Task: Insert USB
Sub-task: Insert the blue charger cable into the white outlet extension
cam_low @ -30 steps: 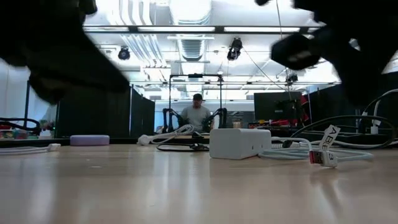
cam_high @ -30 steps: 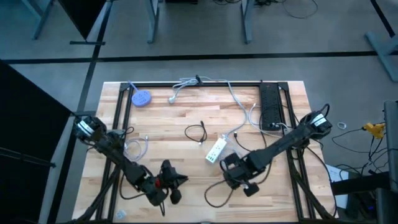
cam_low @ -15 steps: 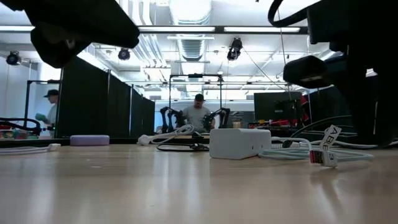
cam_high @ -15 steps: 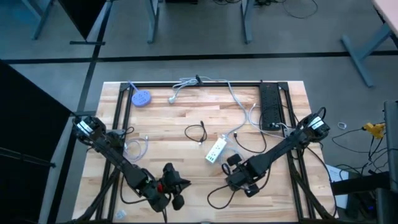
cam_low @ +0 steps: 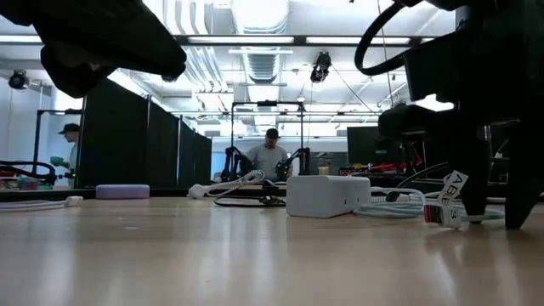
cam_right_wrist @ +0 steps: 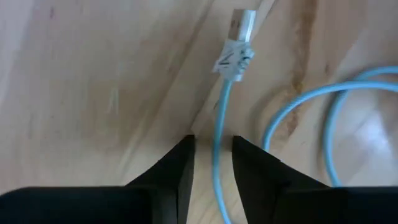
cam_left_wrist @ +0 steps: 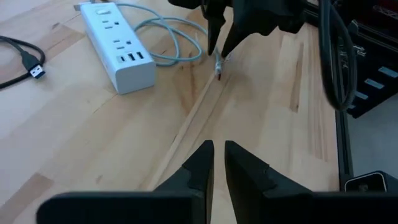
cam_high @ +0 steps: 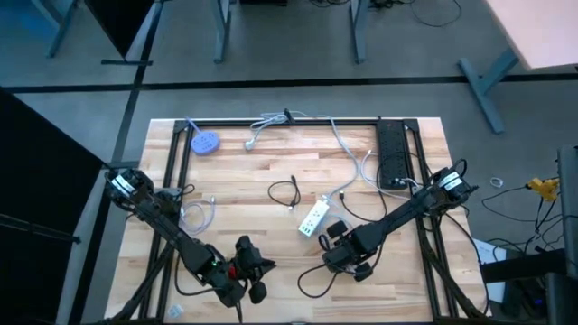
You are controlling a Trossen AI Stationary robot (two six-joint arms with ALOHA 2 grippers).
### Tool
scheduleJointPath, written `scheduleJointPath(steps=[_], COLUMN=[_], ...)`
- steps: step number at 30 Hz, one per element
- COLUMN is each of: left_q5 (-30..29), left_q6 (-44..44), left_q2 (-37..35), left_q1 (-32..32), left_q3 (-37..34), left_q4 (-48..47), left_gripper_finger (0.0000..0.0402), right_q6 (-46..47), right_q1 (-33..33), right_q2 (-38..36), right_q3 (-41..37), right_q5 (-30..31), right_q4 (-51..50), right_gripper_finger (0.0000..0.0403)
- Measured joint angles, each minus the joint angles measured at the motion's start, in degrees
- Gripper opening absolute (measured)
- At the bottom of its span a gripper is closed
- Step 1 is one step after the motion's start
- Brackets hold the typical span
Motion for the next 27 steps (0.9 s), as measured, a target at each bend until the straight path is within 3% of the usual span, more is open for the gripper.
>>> scheduleJointPath(steps=[5, 11, 16, 21, 27], left_q5=[0.0, -0.4, -0.5, -0.5, -4.7], left_q6=[0.2, 2.4, 5.4, 25.7, 44.5], left_q2=[0.0, 0.0, 0.0, 0.0, 0.0], left_q1=[0.0, 0.7, 3.6, 5.8, 6.5], left_q3=[0.0, 0.0, 0.0, 0.6, 5.6], left_q4=[0.0, 0.1, 2.7, 10.7, 4.0], left_gripper_finger=[0.0026, 0.0026, 0.003, 0.0073, 0.0156], right_q6=[2.8, 3.5, 3.1, 7.1, 19.4], right_q1=[-0.4, -1.4, -2.8, -6.8, -13.5], right_q2=[0.1, -1.2, -2.7, -2.8, -2.8], right_q3=[0.4, 6.4, 13.9, 19.4, 19.6], right_q5=[-1.5, -1.5, -5.4, -16.2, -31.7], right_q4=[-0.5, -5.6, -8.3, -8.9, -9.2], right_gripper_finger=[0.0009, 0.0002, 0.0001, 0.0001, 0.0])
